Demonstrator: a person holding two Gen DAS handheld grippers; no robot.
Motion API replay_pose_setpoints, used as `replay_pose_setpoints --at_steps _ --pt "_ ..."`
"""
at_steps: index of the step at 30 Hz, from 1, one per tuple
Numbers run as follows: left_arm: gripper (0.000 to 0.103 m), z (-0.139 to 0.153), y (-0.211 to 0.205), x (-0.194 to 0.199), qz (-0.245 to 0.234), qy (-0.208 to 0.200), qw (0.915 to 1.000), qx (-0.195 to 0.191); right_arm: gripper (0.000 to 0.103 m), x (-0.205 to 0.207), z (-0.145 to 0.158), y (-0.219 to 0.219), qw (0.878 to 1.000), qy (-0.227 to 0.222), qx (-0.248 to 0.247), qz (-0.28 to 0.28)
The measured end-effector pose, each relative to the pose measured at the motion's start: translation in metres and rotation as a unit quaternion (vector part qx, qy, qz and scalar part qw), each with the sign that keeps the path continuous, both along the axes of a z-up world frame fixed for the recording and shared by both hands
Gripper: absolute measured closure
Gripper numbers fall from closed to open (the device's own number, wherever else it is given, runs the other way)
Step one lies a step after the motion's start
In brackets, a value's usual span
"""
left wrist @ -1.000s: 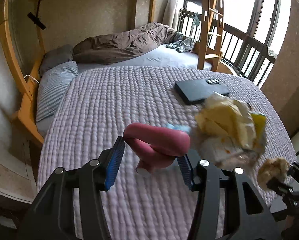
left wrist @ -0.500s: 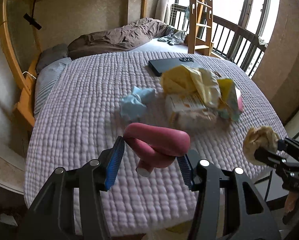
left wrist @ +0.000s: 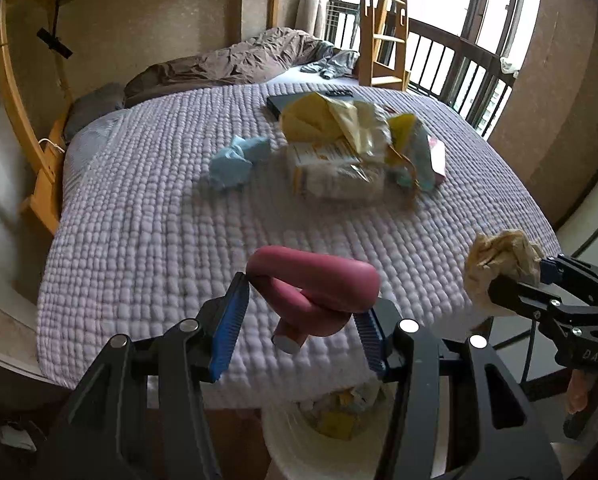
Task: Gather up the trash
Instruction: 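Carry the tissue and pink item with both tools toward the white bin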
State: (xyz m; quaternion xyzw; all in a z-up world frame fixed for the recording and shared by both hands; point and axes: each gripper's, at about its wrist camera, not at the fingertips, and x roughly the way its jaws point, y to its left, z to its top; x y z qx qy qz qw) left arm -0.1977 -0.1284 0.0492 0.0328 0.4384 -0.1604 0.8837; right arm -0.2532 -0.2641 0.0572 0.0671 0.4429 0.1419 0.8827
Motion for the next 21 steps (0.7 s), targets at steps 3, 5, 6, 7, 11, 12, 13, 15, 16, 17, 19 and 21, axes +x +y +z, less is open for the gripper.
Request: replay_pose_setpoints --at_steps 3,5,6,7,11,12,13,15,16,17,19,21 --pt "0.05 -0.003 -0.004 -0.011 -0.009 0.004 0.9999 0.004 0.052 -0.013 -0.002 0.001 1.0 0.004 0.002 0.007" --pt "0.05 -0.005 -0.008 -0.019 -0.014 0.006 0.9998 0.009 0.052 -0.019 -0.001 0.003 1.0 0.008 0.002 0.013" --pt "0.05 -0.005 -0.009 -0.022 -0.016 0.008 0.9998 0.008 0.052 -0.023 -0.001 0.004 1.0 0.009 0.002 0.016" --pt "0.05 -0.006 -0.01 -0.025 -0.019 0.01 0.9997 0.008 0.052 -0.025 0.0 0.004 1.0 0.01 0.001 0.018" --pt "0.05 -0.008 -0.014 -0.038 -0.026 0.017 0.9995 0.01 0.052 -0.038 -0.002 0.006 0.999 0.015 -0.001 0.029" --pt "0.05 -0.008 -0.015 -0.041 -0.027 0.019 0.9994 0.011 0.052 -0.039 -0.001 0.007 0.999 0.017 0.0 0.031" --pt "0.05 -0.009 -0.016 -0.044 -0.029 0.021 0.9993 0.012 0.052 -0.042 -0.002 0.008 0.999 0.019 0.0 0.033" --pt "0.05 -0.012 -0.017 -0.049 -0.032 0.027 0.9991 0.013 0.052 -0.047 -0.002 0.009 0.999 0.022 -0.002 0.036" --pt "0.05 -0.012 -0.018 -0.051 -0.032 0.028 0.999 0.014 0.052 -0.05 -0.003 0.01 0.999 0.023 -0.003 0.037" --pt "0.05 -0.013 -0.018 -0.053 -0.033 0.029 0.9989 0.015 0.052 -0.051 -0.003 0.011 0.999 0.025 -0.004 0.038" --pt "0.05 -0.015 -0.019 -0.057 -0.035 0.032 0.9987 0.017 0.052 -0.057 -0.006 0.011 0.999 0.028 -0.005 0.042" --pt "0.05 -0.017 -0.019 -0.061 -0.037 0.034 0.9986 0.019 0.052 -0.062 -0.008 0.012 0.999 0.031 -0.006 0.043"
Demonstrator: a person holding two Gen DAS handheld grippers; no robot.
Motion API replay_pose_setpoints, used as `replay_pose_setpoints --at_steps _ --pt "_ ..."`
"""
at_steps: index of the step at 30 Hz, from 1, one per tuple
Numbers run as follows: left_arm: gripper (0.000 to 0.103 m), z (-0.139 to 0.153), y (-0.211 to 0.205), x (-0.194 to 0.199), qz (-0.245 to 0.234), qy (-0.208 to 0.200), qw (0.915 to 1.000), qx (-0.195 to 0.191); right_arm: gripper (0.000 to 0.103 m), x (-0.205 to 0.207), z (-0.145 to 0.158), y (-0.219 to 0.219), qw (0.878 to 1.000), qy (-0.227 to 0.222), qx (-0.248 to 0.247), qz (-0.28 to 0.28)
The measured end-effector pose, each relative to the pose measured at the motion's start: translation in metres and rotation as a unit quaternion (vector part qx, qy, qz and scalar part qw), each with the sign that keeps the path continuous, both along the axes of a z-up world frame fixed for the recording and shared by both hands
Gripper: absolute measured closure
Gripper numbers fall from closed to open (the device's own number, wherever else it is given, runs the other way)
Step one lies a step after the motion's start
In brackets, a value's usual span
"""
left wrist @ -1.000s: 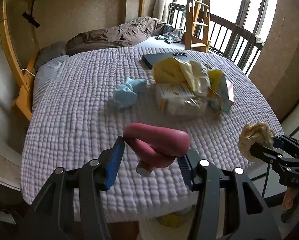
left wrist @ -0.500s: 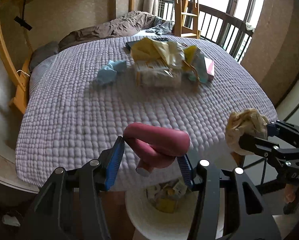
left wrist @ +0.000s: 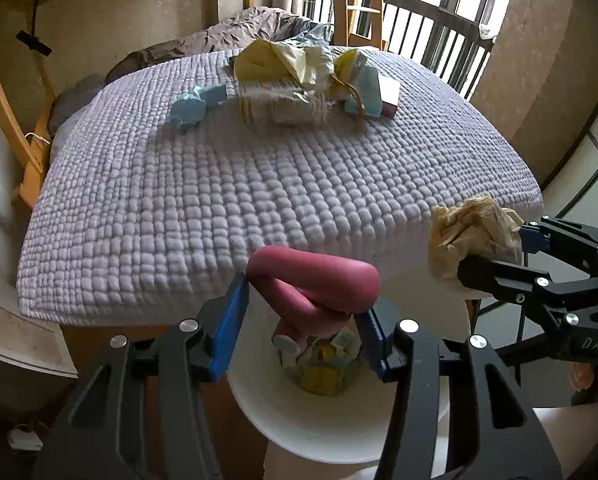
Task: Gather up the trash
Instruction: 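Carry the tissue and pink item with both tools toward the white bin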
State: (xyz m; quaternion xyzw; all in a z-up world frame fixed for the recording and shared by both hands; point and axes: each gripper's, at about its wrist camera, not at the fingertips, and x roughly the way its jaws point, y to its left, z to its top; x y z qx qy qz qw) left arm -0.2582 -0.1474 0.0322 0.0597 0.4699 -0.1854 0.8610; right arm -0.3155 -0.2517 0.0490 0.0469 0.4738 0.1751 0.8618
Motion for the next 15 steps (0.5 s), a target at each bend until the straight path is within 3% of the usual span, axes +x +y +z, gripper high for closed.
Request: replay_pose_setpoints --at_steps 15 --pt "0.05 -0.022 -0.004 -0.014 -0.011 0.026 0.9994 0.02 0.052 -0.024 -0.015 0.008 1.0 0.018 -0.015 0.014"
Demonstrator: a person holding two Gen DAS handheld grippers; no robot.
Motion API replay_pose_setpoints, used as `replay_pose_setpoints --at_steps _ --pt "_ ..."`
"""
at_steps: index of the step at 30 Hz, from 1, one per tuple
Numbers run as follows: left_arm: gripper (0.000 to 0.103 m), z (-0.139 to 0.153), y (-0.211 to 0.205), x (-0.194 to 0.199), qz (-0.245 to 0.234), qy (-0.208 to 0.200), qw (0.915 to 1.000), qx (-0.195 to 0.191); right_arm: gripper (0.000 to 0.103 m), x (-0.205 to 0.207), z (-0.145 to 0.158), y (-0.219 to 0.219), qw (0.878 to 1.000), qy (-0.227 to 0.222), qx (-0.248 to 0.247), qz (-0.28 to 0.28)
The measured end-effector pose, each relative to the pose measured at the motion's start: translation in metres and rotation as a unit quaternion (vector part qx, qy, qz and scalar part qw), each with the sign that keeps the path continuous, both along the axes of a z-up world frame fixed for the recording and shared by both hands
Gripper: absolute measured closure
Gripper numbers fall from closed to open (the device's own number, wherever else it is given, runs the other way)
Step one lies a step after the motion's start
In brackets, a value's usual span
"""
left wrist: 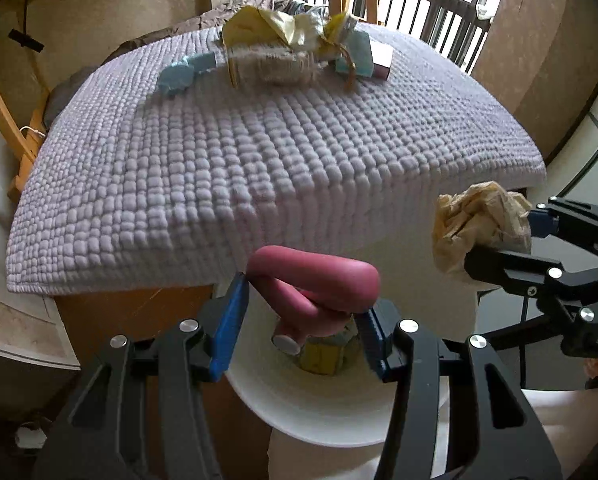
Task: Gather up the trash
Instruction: 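Carry the tissue and pink item with both tools toward the white bin, then lower both held items over the white bin opening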
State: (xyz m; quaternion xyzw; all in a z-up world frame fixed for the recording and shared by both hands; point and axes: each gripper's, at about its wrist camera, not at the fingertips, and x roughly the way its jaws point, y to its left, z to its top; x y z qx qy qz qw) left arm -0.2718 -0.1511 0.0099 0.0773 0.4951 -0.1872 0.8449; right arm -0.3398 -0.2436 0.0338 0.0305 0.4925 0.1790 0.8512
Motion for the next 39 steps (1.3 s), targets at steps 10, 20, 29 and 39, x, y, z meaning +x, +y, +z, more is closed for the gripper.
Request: replay_pose_setpoints --at_steps 10,20,29,39 --pt "0.05 -0.023 -0.001 0.001 0.0 0.031 0.9994 0.014 0.052 0.001 -0.029 0.003 1.0 0.021 -0.016 -0.003" --pt "0.05 -0.039 -0.006 0.004 -0.008 0.044 0.9986 0.028 0.052 0.011 -0.046 0.007 0.999 0.034 -0.023 -0.006" --pt "0.05 -0.06 -0.025 0.01 -0.015 0.053 0.9978 0.036 0.052 0.014 -0.056 0.008 0.999 0.044 -0.025 -0.009" --pt "0.05 -0.086 -0.039 0.019 -0.018 0.065 0.9969 0.041 0.052 0.02 -0.071 0.012 0.998 0.056 -0.028 -0.009"
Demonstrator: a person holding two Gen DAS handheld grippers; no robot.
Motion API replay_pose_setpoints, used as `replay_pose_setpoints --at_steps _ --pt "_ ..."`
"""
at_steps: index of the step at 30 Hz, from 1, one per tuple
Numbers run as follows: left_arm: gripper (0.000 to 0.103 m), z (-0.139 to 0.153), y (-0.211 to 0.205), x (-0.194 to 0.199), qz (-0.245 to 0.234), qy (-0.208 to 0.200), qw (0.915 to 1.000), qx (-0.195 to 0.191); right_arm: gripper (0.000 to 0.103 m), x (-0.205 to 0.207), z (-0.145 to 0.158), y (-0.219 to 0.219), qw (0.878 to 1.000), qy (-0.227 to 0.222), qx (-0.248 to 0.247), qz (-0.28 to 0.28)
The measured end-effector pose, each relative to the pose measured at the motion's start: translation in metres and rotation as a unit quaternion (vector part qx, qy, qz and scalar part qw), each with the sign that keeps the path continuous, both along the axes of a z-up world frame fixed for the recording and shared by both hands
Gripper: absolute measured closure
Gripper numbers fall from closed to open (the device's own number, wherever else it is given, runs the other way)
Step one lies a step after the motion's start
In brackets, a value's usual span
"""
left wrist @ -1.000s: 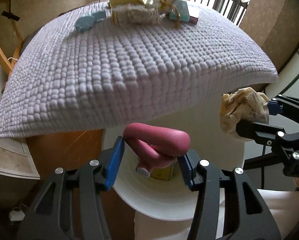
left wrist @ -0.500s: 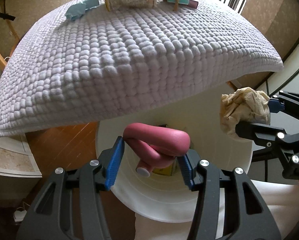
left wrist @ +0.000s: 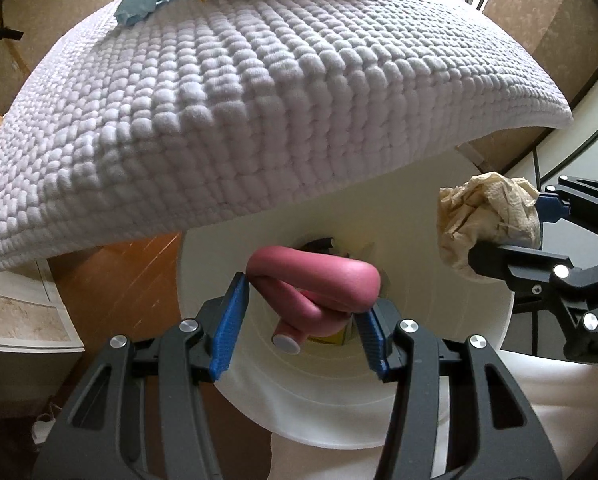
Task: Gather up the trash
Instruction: 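Lower both held items over the white bin opening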
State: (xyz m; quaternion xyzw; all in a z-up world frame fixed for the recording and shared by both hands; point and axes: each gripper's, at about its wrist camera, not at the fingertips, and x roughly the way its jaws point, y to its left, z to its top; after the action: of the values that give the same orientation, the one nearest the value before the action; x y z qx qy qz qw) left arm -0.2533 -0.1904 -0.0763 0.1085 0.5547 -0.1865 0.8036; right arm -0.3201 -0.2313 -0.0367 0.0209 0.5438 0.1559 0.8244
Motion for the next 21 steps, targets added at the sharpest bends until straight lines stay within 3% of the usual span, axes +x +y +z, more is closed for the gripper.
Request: replay_pose_setpoints --at_steps 21 --pt "0.05 -0.074 -0.011 0.006 -0.005 0.018 0.9997 0.013 0.052 0.009 -0.037 0.017 1.0 0.029 0.003 0.005"
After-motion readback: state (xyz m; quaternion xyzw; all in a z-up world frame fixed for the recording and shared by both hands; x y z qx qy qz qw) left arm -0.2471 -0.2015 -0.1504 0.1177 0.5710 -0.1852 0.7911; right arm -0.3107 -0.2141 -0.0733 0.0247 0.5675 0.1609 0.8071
